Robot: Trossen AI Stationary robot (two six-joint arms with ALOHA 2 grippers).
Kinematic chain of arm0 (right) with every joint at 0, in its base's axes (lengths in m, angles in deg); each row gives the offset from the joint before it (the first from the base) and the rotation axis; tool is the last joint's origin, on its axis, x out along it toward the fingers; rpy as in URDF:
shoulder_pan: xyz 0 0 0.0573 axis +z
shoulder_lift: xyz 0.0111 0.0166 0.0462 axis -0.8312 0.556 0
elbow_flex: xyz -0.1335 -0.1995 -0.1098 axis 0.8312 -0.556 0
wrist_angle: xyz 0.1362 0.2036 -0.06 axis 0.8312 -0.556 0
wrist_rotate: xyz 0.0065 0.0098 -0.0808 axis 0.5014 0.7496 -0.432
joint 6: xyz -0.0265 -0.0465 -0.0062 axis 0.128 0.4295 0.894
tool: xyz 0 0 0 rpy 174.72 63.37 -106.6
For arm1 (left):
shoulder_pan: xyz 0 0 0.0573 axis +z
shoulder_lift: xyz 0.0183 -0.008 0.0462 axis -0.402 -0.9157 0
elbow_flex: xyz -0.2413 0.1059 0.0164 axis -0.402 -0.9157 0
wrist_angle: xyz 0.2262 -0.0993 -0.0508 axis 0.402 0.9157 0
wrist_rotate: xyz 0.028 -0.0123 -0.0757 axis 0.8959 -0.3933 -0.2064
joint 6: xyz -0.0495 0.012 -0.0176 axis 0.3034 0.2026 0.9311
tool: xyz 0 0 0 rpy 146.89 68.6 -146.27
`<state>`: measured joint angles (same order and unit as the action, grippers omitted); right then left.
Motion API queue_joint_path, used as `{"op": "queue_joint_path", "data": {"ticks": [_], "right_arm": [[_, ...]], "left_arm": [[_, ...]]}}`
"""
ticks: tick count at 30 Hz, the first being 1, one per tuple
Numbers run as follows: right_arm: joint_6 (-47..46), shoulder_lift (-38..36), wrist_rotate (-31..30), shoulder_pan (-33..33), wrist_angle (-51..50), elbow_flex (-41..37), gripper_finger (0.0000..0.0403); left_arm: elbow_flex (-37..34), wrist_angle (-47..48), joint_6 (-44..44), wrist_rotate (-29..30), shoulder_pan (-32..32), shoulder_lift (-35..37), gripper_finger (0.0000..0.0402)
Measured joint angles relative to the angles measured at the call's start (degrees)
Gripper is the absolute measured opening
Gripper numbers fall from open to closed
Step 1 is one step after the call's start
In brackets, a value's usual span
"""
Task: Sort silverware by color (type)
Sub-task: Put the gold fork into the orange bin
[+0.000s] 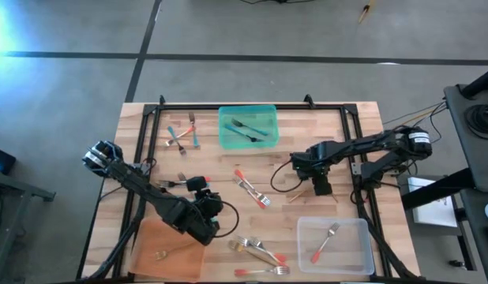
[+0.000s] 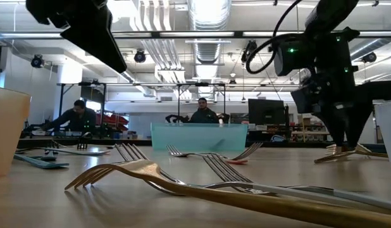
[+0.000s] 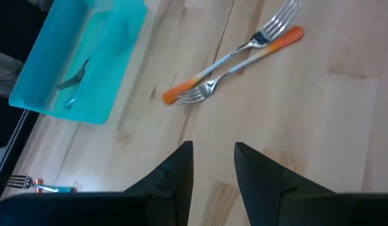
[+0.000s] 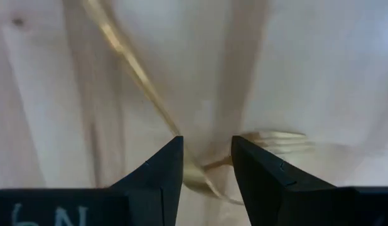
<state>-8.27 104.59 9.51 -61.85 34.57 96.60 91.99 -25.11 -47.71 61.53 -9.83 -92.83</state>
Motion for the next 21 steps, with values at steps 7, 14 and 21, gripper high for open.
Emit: {"op": "queue_joint_path", "data": {"ticks": [7,14,21], "right_arm": [[0.7,3.1,2.6,2.8,0.3,0.0,0.0123],[-0.5,5.3,2.5,4.9,5.2,0.0,0.0107],[-4.4,7.4,-0.1,4.9,5.8,0.1,0.0054]], "left_arm": [[0.3,-0.1,0.0,0.0,1.2,0.0,0.0099],[0.3,-1.9,-2.9,0.0,1.7,0.0,0.0099],[0.3,-2.0,-3.0,0.0,1.7,0.0,0.0099]]}}
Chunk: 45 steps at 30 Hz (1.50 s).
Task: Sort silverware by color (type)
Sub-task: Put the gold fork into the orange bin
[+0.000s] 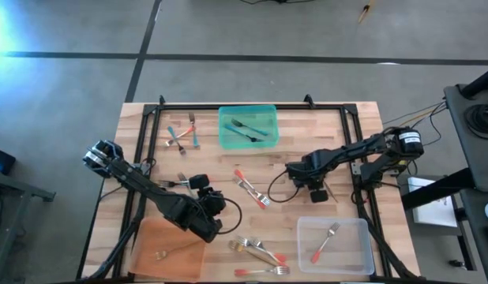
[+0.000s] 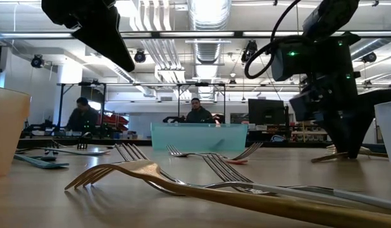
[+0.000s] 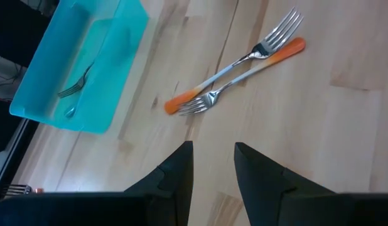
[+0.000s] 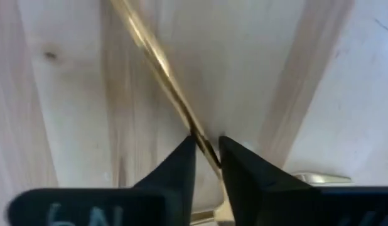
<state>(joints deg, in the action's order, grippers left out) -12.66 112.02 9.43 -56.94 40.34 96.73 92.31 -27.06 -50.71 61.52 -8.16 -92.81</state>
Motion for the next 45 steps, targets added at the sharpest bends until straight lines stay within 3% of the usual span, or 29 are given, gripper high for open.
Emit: {"op": "queue_joint_path", "data": {"ticks": [3,9,12,18,21,26,30,33,40,45], "right_arm": [[-3.7,0.2,-0.6,0.0,0.0,0.0,0.0018],[-8.2,-2.7,-1.3,0.0,-2.2,0.1,0.0011],[-9.6,-5.9,-2.8,-0.1,-5.3,1.4,0.0011],[-14.8,-14.2,-8.4,-0.1,-1.2,5.2,0.0010],[-15.2,-19.3,-9.7,-0.1,6.9,5.8,0.0010],[-13.1,-26.5,-9.6,0.0,16.6,5.4,0.0011],[-12.3,-30.6,-11.7,0.0,17.6,5.3,0.0011],[-13.0,-32.7,-12.4,0.0,17.5,4.7,0.0011],[-14.0,-35.5,-13.1,0.0,17.7,1.6,0.0012],[-13.1,-37.2,-19.2,0.0,20.0,-0.3,0.0012]], "left_arm": [[0.0,0.0,0.0,0.0,0.0,0.0,0.0099],[0.0,-0.3,0.0,3.8,0.0,0.0,0.0099],[0.0,-1.2,0.4,9.9,0.1,0.0,0.0099],[0.0,-7.9,0.3,29.0,1.6,0.0,0.0099],[0.0,-10.9,-3.9,30.2,3.5,0.0,0.0097],[-0.5,-23.9,-16.8,20.8,8.1,0.0,0.0087],[-1.0,-40.6,-35.7,4.0,12.1,-0.1,0.0078],[-1.0,-52.2,-44.9,-6.7,15.1,-0.3,0.0077],[-1.0,-67.5,-52.2,-14.0,21.4,-0.3,0.0077],[-2.8,-73.8,-53.0,-23.8,24.6,-0.3,0.0077]]}}
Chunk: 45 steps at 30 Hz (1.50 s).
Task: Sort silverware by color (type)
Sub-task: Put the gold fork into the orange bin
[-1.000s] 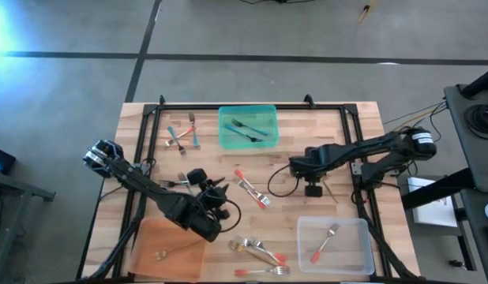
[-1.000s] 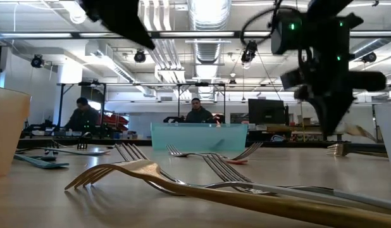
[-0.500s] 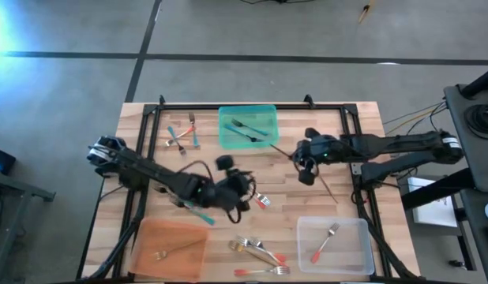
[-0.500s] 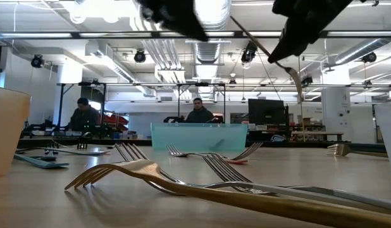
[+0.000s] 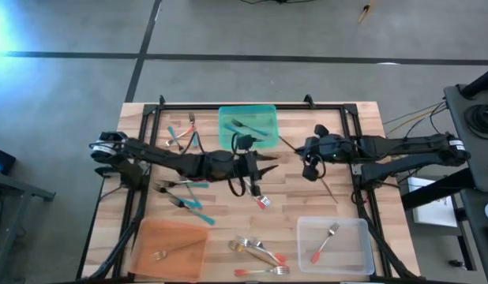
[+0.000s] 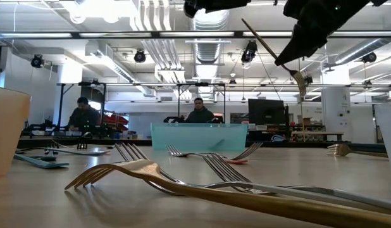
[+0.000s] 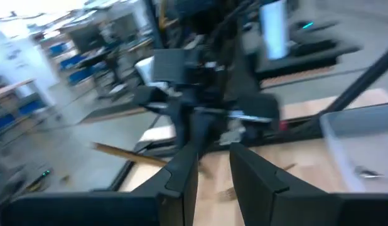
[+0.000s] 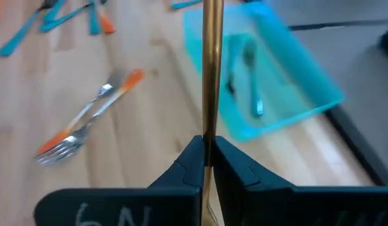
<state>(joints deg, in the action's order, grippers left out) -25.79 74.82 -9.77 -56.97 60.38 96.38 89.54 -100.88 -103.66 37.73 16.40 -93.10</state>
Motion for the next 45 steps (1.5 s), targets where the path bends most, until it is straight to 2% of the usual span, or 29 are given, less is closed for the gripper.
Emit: {"op": "queue_joint_path", "data": {"ticks": [4,9,12,16,20,26,39,45], "right_arm": [[1.2,-1.3,-0.8,0.0,5.7,-0.3,0.0012],[1.3,-1.3,-0.7,0.0,16.5,-1.9,0.0012],[1.2,-0.3,-0.2,0.4,26.0,-4.6,0.0012],[1.2,2.3,0.0,1.3,35.7,-7.6,0.0012],[1.2,5.6,0.6,2.2,39.4,-8.1,0.0012],[1.2,7.7,0.9,2.8,40.1,-8.1,0.0012],[1.1,7.6,1.5,3.4,40.5,-8.1,0.0012],[1.1,7.6,1.5,3.9,40.9,-8.1,0.0012]], "left_arm": [[-4.9,-11.0,0.1,-5.6,2.0,0.0,0.0077],[-13.0,-32.2,0.6,-5.8,3.5,0.0,0.0077],[-15.5,-40.6,2.9,-5.8,3.9,-0.6,0.0077],[-15.5,-40.7,4.1,-5.4,3.9,-2.1,0.0077],[-13.5,-40.6,4.1,-5.4,4.0,-3.8,0.0077],[-12.7,-39.6,3.9,-1.4,4.2,-4.5,0.0079],[-12.0,-37.7,5.5,-1.3,4.4,-4.2,0.0136],[-11.2,-35.9,5.9,-0.9,4.4,-4.4,0.0146]]}}
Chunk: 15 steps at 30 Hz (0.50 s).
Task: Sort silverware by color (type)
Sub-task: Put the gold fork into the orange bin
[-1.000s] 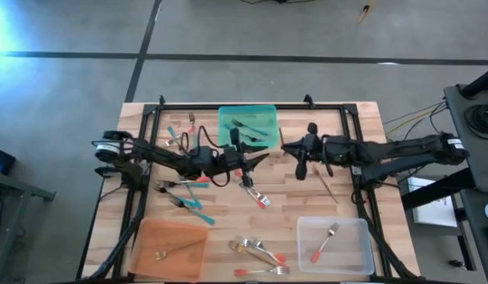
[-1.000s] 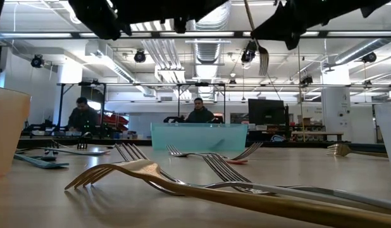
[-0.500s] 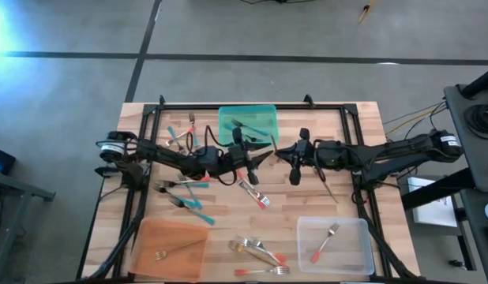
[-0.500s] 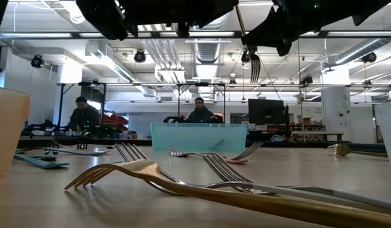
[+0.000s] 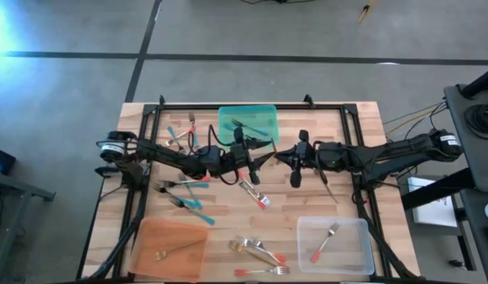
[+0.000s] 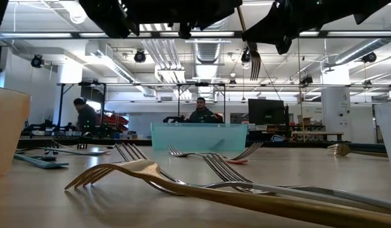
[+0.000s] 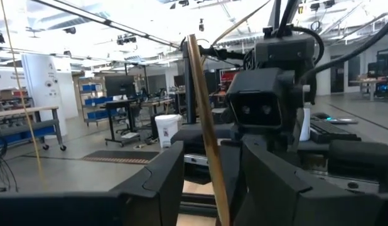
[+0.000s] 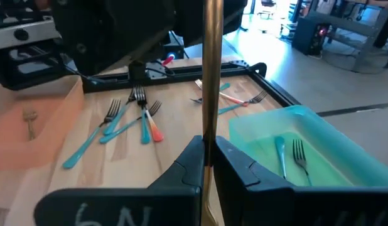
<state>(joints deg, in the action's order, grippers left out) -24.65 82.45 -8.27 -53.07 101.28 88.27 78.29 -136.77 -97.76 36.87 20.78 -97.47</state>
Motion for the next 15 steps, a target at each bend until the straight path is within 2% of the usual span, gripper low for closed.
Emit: {"op": "queue_joint_path", "data": {"ticks": [15], "right_arm": [[5.3,2.0,0.0,0.0,4.2,0.1,0.0013]], "left_arm": [[0.2,1.2,2.4,0.0,0.0,0.0,0.0146]]}}
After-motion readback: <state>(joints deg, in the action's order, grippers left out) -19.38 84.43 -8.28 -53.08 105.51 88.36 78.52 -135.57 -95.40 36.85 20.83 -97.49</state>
